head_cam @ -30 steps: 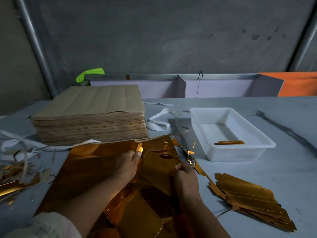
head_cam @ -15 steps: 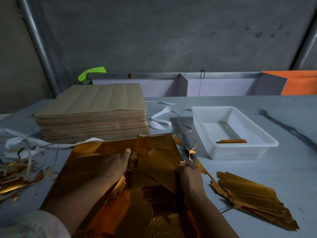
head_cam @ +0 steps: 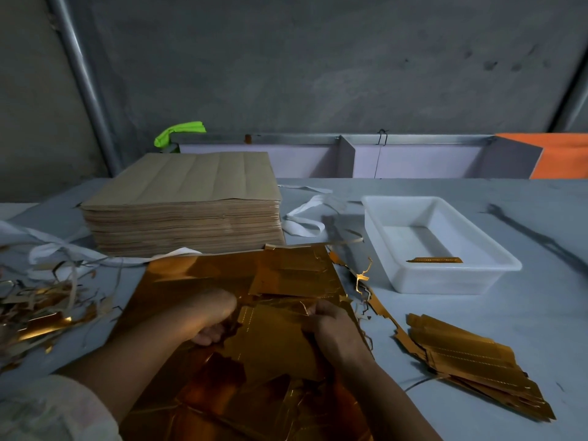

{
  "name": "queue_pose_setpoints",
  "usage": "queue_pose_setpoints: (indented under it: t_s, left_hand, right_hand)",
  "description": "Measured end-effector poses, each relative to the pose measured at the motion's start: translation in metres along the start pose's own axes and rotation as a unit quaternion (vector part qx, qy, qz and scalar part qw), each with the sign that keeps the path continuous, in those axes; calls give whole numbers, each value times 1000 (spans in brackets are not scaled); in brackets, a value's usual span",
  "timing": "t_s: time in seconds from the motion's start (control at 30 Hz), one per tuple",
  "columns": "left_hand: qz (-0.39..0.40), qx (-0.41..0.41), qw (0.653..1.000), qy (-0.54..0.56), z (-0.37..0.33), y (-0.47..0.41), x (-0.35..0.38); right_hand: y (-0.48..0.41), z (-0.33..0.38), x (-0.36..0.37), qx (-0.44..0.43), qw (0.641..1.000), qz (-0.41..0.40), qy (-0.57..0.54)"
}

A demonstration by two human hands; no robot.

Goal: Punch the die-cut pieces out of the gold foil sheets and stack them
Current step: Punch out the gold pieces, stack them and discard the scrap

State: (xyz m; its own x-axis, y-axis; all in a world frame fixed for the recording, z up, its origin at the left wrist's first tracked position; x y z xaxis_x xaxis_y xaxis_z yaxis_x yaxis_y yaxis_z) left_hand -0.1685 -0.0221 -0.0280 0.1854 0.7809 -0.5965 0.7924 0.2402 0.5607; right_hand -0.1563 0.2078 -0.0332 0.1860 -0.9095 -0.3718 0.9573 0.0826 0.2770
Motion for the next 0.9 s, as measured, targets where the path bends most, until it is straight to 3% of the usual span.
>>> queue_pose_setpoints:
  t_s: [0.13,0.27,0.4,0.9]
  left_hand:
    - [41,-24,995,-87,7,8,-8]
    - [125,6,967,-221,5,24,4]
    - [92,28,941,-325,5,32,19]
    - [39,87,937,-337,-9,31,19]
  right_hand:
    - [-1,-9,-12,21,997,-57,-36]
    - [-2,-15,-16,35,993,-84,-77]
    - [-3,-17,-12,37,992,-86,-80]
    - [0,-15,-17,35,988,-96,-113]
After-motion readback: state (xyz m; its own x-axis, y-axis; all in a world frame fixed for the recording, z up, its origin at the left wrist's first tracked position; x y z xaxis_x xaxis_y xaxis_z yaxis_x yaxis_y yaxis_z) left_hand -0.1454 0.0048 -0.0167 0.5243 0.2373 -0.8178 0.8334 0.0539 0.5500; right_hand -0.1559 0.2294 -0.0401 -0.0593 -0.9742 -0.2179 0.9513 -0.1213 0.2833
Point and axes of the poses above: each hand's wrist, its own y-axis away from the middle knuckle, its own x-axis out of the palm, z = x × y, the point moved 10 cm from there along -y, towards the middle knuckle, and after that the axes turned 6 degrees about y, right-handed, at the moved point
